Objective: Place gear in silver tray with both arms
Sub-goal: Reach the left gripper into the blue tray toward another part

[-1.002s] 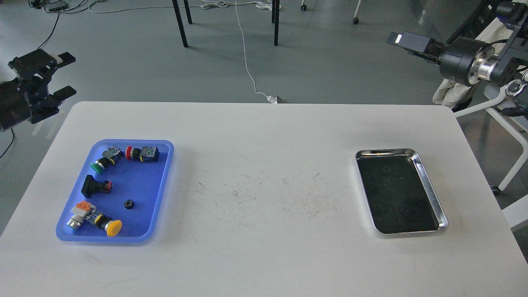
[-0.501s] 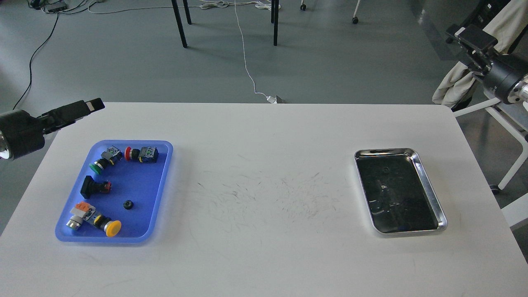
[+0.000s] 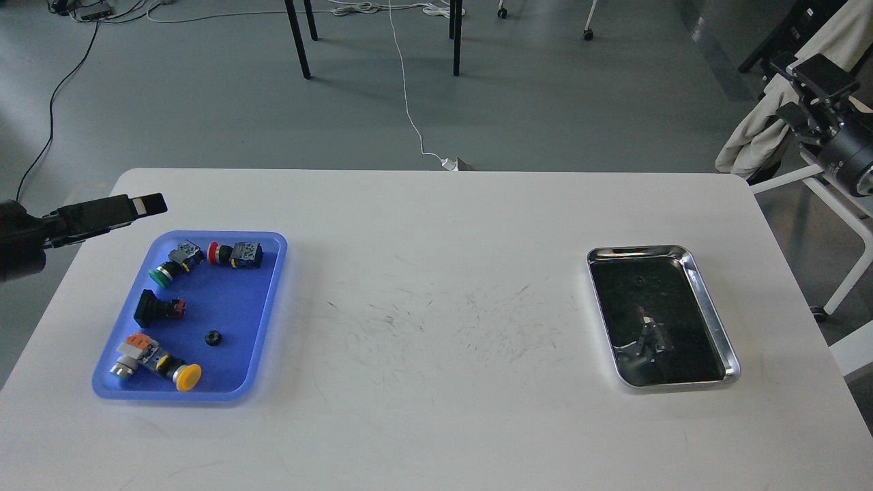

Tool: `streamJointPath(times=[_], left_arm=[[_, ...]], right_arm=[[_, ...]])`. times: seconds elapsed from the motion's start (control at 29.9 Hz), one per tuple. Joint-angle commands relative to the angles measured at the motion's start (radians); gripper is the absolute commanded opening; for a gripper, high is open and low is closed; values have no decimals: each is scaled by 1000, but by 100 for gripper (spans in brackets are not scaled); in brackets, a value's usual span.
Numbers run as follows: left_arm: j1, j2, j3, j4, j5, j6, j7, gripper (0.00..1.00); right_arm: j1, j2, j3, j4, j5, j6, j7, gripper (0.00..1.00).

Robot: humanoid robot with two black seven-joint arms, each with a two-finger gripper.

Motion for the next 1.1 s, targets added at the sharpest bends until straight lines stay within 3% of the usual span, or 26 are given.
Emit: streamJointPath(times=[0.0, 0.17, 0.47, 0.57, 0.77, 1.07], left_arm=[[12, -10, 20, -16, 176, 111, 0, 98], [7, -19, 62, -36, 242, 175, 0, 97], [-4, 11, 51, -37, 261, 97, 0, 95], [-2, -1, 48, -27, 268, 100, 0, 99], [-7, 27, 51, -31, 279, 1, 0, 99], [4, 62, 54, -63, 317, 42, 0, 98]], right_arm=[[-2, -17, 4, 27, 5, -8, 0, 93], [-2, -30, 4, 51, 5, -27, 0, 94], [-2, -32, 4, 61, 5, -31, 0, 94], [-2, -32, 6, 62, 5, -42, 0, 94], [-5, -44, 15, 84, 7, -53, 0, 94], [-8, -96, 27, 179, 53, -76, 0, 94]])
